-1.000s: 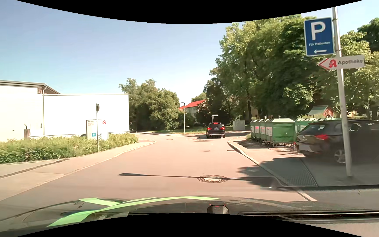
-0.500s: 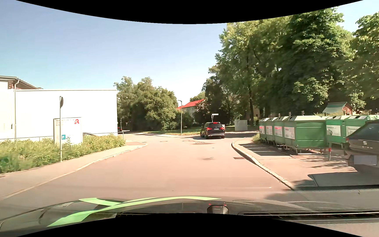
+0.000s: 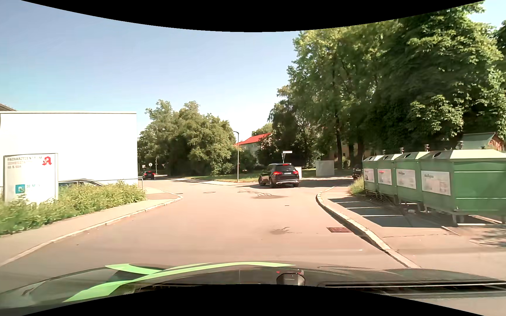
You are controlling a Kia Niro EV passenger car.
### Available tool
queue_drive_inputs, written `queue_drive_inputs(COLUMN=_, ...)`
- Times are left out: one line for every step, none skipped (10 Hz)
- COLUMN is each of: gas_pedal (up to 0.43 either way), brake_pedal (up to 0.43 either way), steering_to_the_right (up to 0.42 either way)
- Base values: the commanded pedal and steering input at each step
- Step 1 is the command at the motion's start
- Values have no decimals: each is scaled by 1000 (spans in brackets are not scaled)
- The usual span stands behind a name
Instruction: Follow the waypoints while adhering to traffic rules and regulations
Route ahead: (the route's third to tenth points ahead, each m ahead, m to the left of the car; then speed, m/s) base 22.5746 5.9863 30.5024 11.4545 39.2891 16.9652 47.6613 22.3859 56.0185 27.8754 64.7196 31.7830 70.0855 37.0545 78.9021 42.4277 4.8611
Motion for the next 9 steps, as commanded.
queue_drive_inputs(gas_pedal=28, brake_pedal=159, steering_to_the_right=3)
queue_drive_inputs(gas_pedal=28, brake_pedal=159, steering_to_the_right=2)
queue_drive_inputs(gas_pedal=39, brake_pedal=159, steering_to_the_right=-2)
queue_drive_inputs(gas_pedal=59, brake_pedal=165, steering_to_the_right=-6)
queue_drive_inputs(gas_pedal=79, brake_pedal=171, steering_to_the_right=-8)
queue_drive_inputs(gas_pedal=87, brake_pedal=171, steering_to_the_right=-10)
queue_drive_inputs(gas_pedal=87, brake_pedal=165, steering_to_the_right=-17)
queue_drive_inputs(gas_pedal=87, brake_pedal=152, steering_to_the_right=-26)
queue_drive_inputs(gas_pedal=87, brake_pedal=79, steering_to_the_right=-35)
